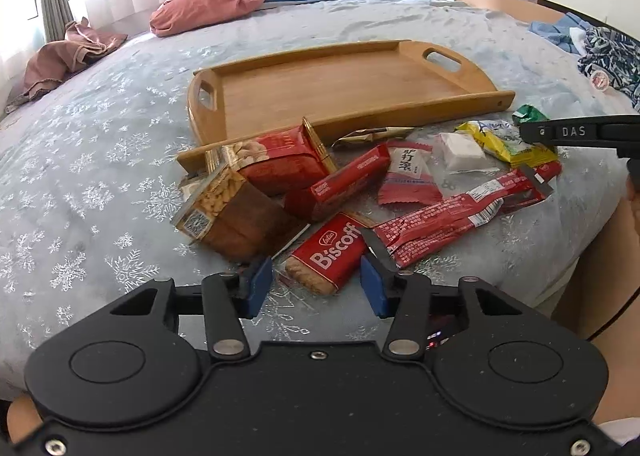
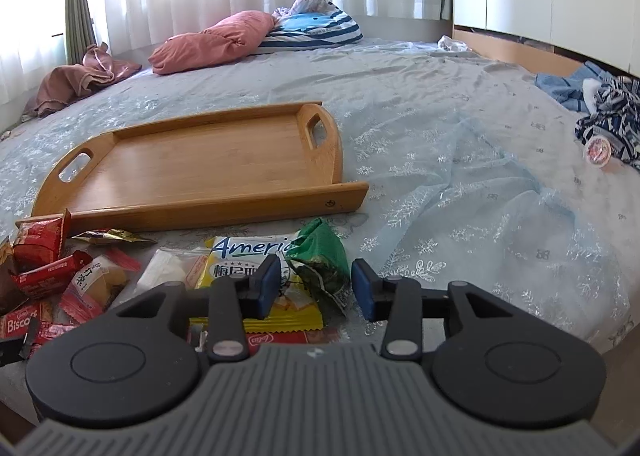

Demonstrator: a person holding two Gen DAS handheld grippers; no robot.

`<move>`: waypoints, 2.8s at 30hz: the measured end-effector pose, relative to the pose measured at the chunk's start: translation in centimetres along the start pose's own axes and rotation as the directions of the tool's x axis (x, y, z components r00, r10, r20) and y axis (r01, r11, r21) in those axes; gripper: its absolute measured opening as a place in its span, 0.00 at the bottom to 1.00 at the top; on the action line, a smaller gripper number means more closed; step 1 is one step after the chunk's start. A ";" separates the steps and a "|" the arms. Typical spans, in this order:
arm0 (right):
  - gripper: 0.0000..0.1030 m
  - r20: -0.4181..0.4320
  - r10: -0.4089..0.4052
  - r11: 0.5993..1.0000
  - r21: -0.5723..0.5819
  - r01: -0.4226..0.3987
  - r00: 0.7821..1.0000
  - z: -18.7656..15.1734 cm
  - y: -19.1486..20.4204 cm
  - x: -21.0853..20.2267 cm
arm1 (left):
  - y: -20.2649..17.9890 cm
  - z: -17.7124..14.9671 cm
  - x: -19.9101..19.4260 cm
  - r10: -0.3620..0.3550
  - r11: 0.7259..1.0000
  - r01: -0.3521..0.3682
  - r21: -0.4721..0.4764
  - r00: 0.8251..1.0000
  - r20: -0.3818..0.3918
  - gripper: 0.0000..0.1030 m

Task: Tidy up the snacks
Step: 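Reach the right tool to the green pea snack bag and grasp it, then grasp a red wafer bar with the left tool while the right tool holds the green bag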

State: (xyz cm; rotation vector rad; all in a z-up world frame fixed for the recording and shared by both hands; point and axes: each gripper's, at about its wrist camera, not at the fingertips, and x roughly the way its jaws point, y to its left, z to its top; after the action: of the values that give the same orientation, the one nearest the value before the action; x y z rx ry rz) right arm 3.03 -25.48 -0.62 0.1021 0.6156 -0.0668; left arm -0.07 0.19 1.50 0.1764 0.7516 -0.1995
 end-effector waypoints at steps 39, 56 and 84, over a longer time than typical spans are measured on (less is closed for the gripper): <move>0.41 -0.011 0.036 0.996 0.086 -0.035 0.999 0.4 -2.1 1.6 | -0.5 0.5 0.4 -0.038 0.999 0.037 0.024 0.999 0.023 0.33; 0.30 0.025 0.027 0.999 0.046 -0.028 0.999 1.3 -1.0 0.2 | 0.6 0.6 -0.2 -0.026 0.999 0.027 -0.032 1.000 0.014 0.38; 0.27 0.061 0.024 0.999 0.042 -0.026 0.998 1.6 -1.0 -0.8 | 1.1 1.8 -0.4 -0.047 0.995 0.047 -0.086 0.999 0.007 0.14</move>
State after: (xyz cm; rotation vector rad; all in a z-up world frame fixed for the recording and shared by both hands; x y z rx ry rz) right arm 3.19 -26.68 1.02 0.1487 0.5524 -0.0587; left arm 1.10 0.92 3.22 0.0760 0.7585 -0.2117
